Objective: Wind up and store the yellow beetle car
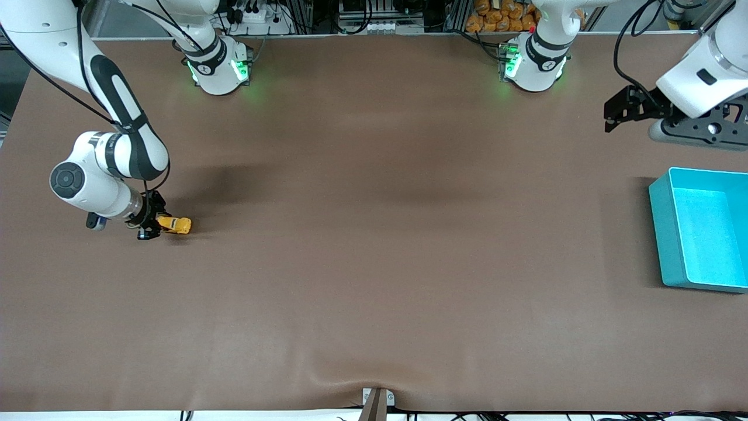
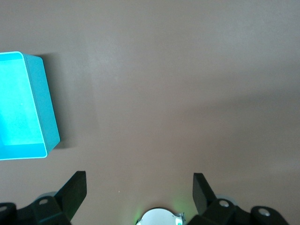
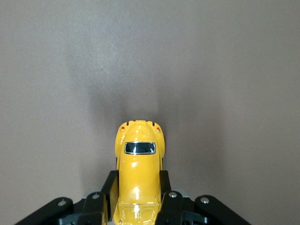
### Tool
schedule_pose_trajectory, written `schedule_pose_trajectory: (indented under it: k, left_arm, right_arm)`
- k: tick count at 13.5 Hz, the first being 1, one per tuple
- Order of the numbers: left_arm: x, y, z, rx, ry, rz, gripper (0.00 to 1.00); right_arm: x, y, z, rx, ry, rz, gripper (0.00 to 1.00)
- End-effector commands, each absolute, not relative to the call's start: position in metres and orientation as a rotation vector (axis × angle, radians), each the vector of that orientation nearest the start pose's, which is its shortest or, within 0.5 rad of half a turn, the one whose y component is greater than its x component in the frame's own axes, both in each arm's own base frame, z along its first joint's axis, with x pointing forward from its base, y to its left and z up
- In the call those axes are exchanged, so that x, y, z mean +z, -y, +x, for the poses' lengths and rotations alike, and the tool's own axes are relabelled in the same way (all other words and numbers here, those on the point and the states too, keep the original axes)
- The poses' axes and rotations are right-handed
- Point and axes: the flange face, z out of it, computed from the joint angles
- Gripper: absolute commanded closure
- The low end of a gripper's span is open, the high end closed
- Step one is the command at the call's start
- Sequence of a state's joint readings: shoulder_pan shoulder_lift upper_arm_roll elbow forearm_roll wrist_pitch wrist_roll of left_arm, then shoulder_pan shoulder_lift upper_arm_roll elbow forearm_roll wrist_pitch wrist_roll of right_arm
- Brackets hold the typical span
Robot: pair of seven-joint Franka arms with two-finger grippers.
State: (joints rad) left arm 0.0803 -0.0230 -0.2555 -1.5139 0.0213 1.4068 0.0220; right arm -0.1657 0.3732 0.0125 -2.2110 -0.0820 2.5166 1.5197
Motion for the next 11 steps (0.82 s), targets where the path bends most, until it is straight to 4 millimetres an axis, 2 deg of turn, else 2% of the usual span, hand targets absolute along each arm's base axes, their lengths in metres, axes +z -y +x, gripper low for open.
schedule_pose_trajectory:
  k: [1, 4, 8, 11]
  left_arm:
    - [0.664, 0.100, 0.507, 0.104, -0.344, -3.057, 0.00]
    - [0.667, 0.105, 0.506, 0.096, -0.365, -3.054, 0.00]
    - [0.669, 0.103, 0.506, 0.089, -0.360, -3.056, 0.00]
    - [0.669, 0.101, 0.507, 0.087, -0.356, -3.057, 0.00]
  right_arm:
    - [0.155, 0.107, 0.534, 0.031, -2.293, -2.289, 0.89]
    - [0.150, 0.127, 0.530, 0.005, -2.296, -2.298, 0.90]
    - [0.145, 0.143, 0.528, -0.022, -2.273, -2.315, 0.90]
    - [0.146, 0.163, 0.523, -0.020, -2.251, -2.333, 0.91]
